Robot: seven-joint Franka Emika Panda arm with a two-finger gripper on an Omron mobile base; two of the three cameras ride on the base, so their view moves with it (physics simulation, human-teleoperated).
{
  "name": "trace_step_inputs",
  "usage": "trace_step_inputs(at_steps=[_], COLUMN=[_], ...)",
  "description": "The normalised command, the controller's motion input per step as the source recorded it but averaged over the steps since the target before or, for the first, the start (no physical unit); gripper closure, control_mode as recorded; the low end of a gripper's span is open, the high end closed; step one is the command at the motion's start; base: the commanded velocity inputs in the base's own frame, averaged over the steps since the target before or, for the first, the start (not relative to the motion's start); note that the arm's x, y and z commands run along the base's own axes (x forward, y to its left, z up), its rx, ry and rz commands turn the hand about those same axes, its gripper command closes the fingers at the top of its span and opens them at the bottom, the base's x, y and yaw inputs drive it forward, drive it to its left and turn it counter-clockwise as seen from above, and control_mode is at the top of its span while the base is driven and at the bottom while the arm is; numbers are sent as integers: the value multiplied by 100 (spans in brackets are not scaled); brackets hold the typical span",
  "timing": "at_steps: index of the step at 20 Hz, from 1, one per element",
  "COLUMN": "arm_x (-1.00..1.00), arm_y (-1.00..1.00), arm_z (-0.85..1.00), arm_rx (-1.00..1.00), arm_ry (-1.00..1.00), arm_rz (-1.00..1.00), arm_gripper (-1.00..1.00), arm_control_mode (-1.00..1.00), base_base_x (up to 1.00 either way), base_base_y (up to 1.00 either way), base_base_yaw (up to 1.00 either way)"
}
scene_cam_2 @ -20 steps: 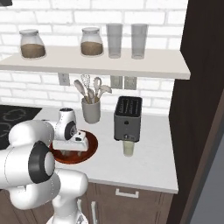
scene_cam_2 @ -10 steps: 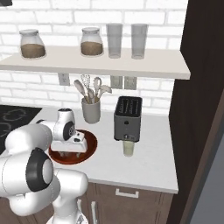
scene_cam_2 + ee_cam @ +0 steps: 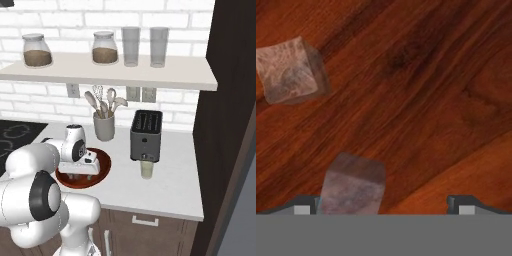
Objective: Grab a lemon wedge from the fridge and one ice cube from the ice bowl, and put them in the glass of lemonade.
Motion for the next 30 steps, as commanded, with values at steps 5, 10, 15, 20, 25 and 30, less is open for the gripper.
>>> trace_step_inputs(at_steps=[5,10,15,20,25,30], arm_x=[0,0,0,0,0,-5], arm_y=[0,0,0,0,0,4], arm_z=[-11,-2,0,0,0,23], arm_rx=[0,0,0,0,0,0], arm_ry=[-2,-1,0,2,3,-1], arm_rz=[0,0,0,0,0,0], arm_gripper=[-100,-100,100,100,100,100], arm_control_mode=[-100,-100,-100,-100,-100,-100], base_base_x=[0,0,0,0,0,0], base_base_y=[0,0,0,0,0,0], base_base_yaw=[0,0,0,0,0,0])
